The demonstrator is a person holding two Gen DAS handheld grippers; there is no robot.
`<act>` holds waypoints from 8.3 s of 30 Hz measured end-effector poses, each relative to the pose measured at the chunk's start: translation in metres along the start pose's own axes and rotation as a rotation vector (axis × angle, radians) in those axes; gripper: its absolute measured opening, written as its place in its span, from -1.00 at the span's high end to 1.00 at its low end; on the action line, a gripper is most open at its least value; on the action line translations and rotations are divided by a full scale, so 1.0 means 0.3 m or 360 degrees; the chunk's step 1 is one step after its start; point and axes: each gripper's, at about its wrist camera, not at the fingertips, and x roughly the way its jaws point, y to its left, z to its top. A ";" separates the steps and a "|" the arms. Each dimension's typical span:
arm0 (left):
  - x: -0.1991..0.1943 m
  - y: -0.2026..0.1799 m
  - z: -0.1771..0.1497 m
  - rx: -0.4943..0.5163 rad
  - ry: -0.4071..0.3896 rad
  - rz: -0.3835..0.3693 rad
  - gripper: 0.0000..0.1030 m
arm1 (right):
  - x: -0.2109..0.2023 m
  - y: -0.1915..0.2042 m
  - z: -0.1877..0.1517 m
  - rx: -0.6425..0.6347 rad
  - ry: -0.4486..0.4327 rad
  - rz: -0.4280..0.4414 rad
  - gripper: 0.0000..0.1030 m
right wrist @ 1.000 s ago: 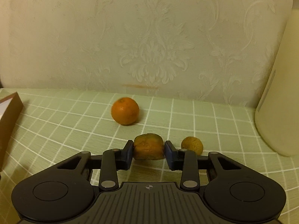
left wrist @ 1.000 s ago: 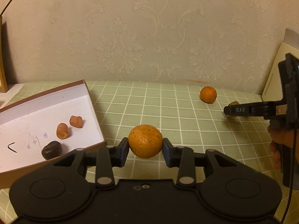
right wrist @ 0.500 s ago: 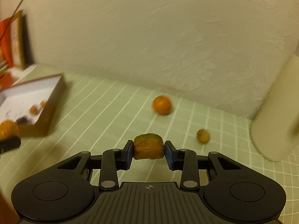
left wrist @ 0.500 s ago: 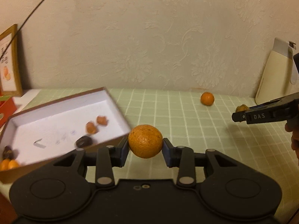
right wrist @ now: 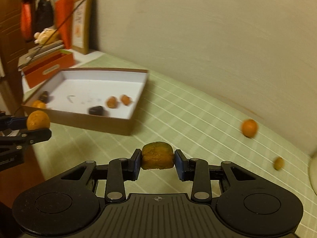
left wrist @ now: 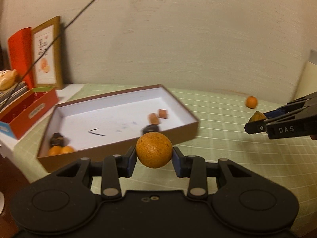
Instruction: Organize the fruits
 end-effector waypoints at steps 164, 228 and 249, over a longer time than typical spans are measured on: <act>0.604 -1.140 0.156 0.0290 0.0091 -0.0591 0.29 | -0.361 -1.013 -0.491 0.1006 -0.0179 -0.1057 -1.00; 0.462 -0.431 0.201 0.0067 0.0077 -0.0301 0.66 | 0.365 -0.671 0.029 0.0594 -0.0126 -0.0477 -0.46; 0.494 -0.439 0.220 0.0001 0.0092 -0.0307 0.66 | 0.246 -0.647 0.020 0.0501 -0.0123 -0.0452 0.22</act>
